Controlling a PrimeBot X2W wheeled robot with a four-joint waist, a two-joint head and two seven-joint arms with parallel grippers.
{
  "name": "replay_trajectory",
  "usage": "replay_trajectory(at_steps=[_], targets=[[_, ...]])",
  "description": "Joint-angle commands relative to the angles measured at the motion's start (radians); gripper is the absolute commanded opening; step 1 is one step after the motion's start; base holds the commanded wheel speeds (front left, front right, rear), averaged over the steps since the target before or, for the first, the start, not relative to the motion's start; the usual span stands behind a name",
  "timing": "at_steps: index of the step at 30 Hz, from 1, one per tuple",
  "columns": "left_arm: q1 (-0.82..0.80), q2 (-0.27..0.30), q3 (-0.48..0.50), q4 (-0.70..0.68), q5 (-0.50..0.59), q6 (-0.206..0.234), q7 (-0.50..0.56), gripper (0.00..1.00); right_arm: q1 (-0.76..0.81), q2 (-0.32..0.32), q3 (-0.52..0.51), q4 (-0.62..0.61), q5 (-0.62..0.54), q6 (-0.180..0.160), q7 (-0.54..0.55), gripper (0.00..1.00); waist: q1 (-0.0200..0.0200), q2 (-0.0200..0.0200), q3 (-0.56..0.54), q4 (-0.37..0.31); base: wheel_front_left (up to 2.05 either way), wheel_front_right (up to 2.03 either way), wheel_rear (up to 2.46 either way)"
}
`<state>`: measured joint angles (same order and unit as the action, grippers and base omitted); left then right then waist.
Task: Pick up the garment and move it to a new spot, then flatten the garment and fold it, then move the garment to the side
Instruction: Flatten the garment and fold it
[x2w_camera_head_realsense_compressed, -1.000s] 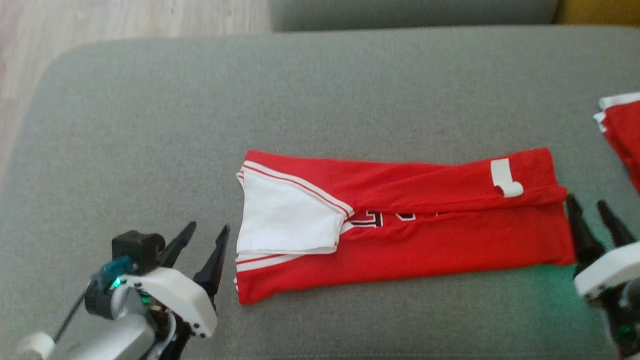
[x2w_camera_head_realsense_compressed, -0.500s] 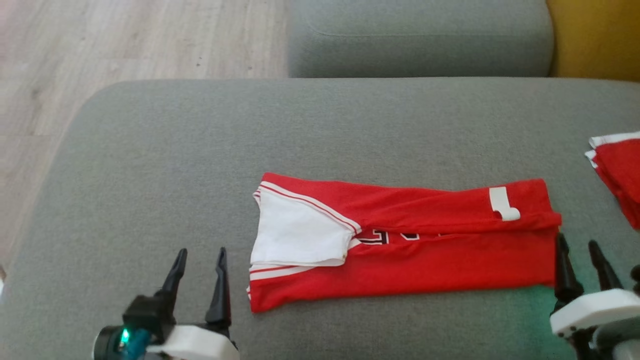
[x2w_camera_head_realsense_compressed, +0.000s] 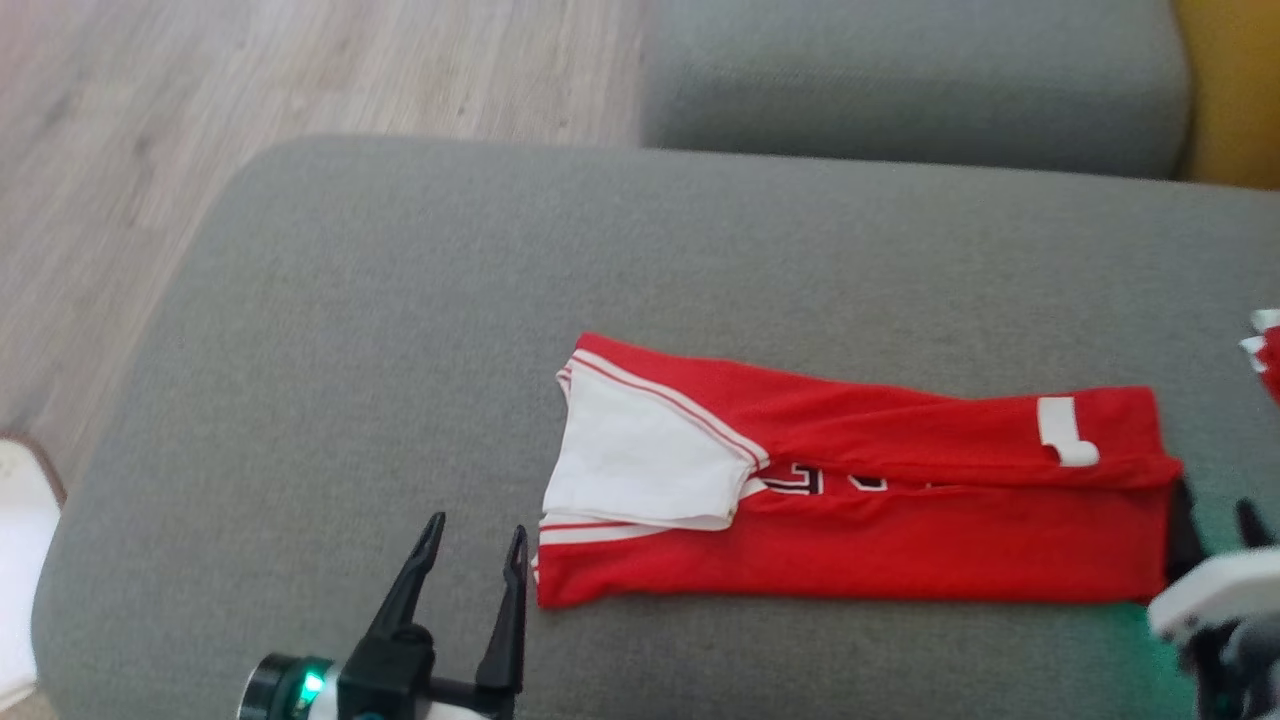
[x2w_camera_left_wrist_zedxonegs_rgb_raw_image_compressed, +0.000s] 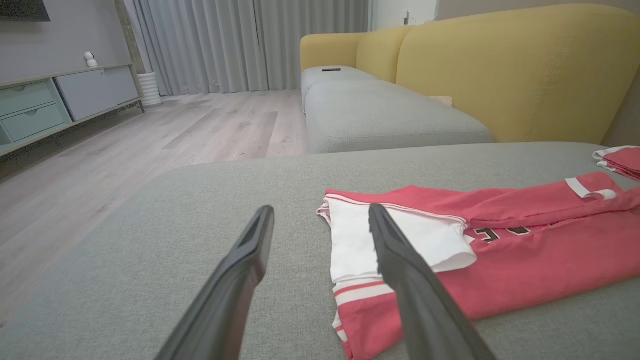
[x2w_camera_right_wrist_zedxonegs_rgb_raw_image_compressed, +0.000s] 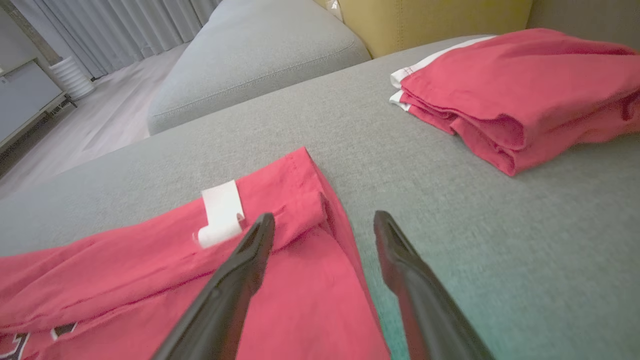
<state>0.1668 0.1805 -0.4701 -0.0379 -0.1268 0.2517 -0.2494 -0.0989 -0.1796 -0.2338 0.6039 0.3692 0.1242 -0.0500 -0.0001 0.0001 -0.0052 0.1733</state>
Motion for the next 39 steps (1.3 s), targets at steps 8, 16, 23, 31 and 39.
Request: replay_trajectory(at_steps=[8, 16, 23, 31, 39], targets=[[-0.057, -0.05, 0.032, -0.035, 0.056, -0.043, -0.012, 1.0, -0.21, -0.073, -0.088, 0.136, -0.068, 0.007, 0.136, 1.0, 0.0001, -0.0001, 0.087, 0.052, 0.0, 0.0, 0.0], [-0.072, -0.068, 0.047, -0.036, 0.071, -0.066, -0.012, 1.0, -0.213, -0.063, -0.121, 0.193, -0.105, 0.007, 0.219, 0.83, 0.0001, -0.0001, 0.117, 0.053, 0.0, 0.0, 0.0], [-0.078, -0.079, 0.058, -0.038, 0.082, -0.079, -0.012, 1.0, -0.154, -0.021, -0.141, 0.119, -0.074, 0.007, 0.274, 0.76, 0.0001, -0.0001, 0.12, 0.041, 0.0, 0.0, 0.0], [-0.093, -0.089, 0.068, -0.044, 0.091, -0.089, -0.012, 1.0, -0.118, 0.007, -0.12, 0.01, -0.016, 0.007, 0.368, 0.0, 0.0001, -0.0001, 0.13, 0.029, 0.0, 0.0, 0.0], [-0.099, -0.093, 0.087, -0.047, 0.094, -0.09, -0.012, 1.0, -0.13, -0.056, -0.127, -0.086, -0.033, 0.007, 0.34, 0.0, 0.0001, -0.0001, 0.124, -0.002, 0.0, 0.0, 0.0]])
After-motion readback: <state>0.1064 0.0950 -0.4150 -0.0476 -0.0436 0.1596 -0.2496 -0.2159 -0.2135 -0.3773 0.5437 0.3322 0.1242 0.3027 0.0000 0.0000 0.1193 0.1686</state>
